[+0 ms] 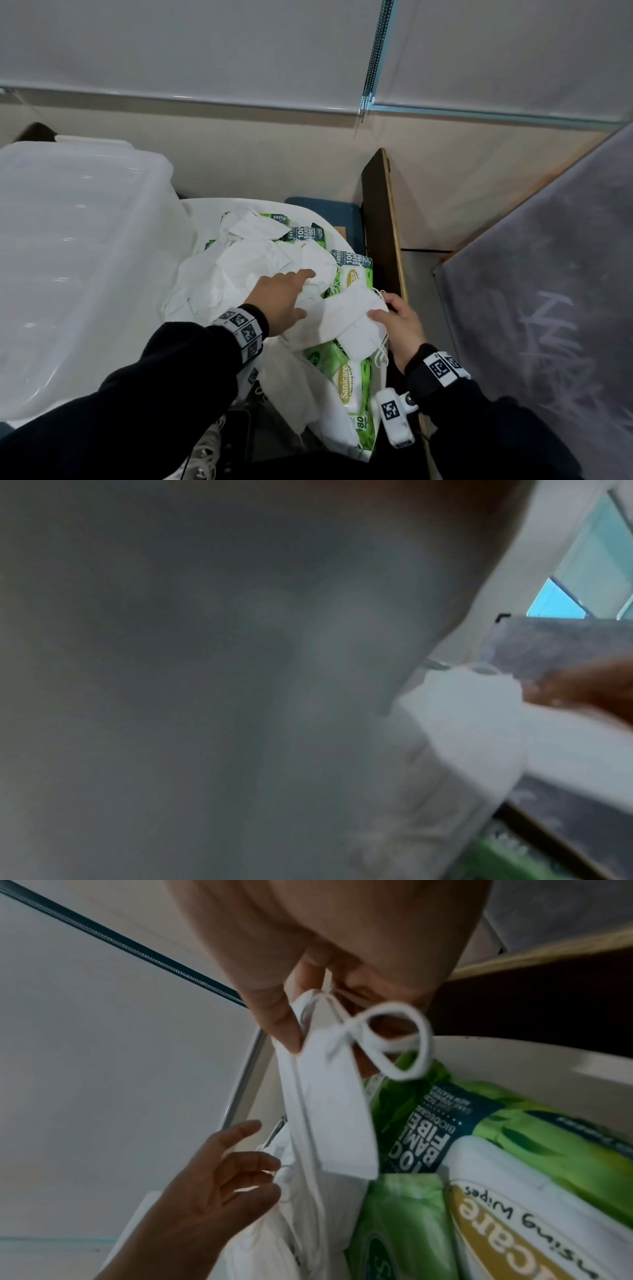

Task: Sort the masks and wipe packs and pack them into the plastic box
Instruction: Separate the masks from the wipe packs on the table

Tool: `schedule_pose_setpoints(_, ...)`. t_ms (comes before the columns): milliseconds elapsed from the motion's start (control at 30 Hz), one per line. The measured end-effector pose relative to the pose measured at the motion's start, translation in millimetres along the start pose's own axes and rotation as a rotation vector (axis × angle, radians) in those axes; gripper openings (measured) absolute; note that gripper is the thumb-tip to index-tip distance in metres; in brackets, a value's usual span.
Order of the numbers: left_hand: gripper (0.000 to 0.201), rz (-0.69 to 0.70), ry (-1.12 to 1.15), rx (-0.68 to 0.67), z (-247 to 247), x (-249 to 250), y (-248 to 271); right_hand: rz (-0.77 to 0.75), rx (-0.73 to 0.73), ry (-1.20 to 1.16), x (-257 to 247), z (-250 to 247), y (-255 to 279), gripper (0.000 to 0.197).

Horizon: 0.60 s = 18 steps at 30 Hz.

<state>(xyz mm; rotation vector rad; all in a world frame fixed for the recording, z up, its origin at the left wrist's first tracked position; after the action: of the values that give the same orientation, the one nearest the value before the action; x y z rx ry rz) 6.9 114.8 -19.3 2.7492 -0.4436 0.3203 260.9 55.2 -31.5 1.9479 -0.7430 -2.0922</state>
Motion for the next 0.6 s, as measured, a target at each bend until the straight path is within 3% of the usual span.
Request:
schedule_pose_setpoints(100,0.069,-0.048,-0.176,-0.017,12,-2,-5,0.02,-0.07,0.035,4,5,0,0.04)
schedule_pose_setpoints(233,0.069,-0.076,-0.219,-0.153,15,-13,-14,-0.014,-0.144,0.163,3,8,6,0.057)
schedule_pose_setpoints(333,0.053,-0.113,-0.163,-0.189,9,-17,-19,-0.04,-0.152,0.184,-4,7,10,0.061)
schedule_pose_setpoints(433,0.032,-0.12,-0.112,-0.195,-1,-22,-22,-0.055,-0.188,0.203,-13,9,12,0.053)
schedule_pose_setpoints(600,0.069,-0.071,-0.106,-0.277,5,-15,-18,0.034,-0.265,0.146,-10,23,9,0.039)
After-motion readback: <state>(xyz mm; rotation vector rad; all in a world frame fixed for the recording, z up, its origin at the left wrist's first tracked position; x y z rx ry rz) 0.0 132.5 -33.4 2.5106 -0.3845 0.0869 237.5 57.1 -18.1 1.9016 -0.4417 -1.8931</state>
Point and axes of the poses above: each hand's wrist, its own y-axis away from the middle knuckle, its own z-axis out of the palm, x = y × z, the point moved 3 cm from there along -y, towards the middle knuckle, and after that the axes turned 3 degrees about -z, right-handed, at the moved point
